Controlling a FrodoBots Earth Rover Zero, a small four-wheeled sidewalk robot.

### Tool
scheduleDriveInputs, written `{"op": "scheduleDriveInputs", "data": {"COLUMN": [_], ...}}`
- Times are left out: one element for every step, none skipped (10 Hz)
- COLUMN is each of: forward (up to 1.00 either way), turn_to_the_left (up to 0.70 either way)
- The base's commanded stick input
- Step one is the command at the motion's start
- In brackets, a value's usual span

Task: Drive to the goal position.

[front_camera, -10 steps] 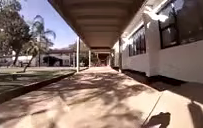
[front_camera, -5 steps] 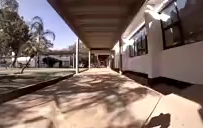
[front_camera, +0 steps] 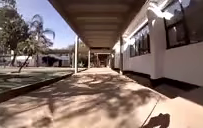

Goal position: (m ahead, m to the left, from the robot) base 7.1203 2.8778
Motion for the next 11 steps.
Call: {"op": "scheduleDriveInputs", "data": {"forward": [0.5,0.5,0.5,0.5,0.5,0.5,0.5,0.5,0.5,0.5,0.5], "turn_to_the_left": [0.0,0.0,0.0,0.0,0.0,0.0,0.0,0.0,0.0,0.0,0.0]}}
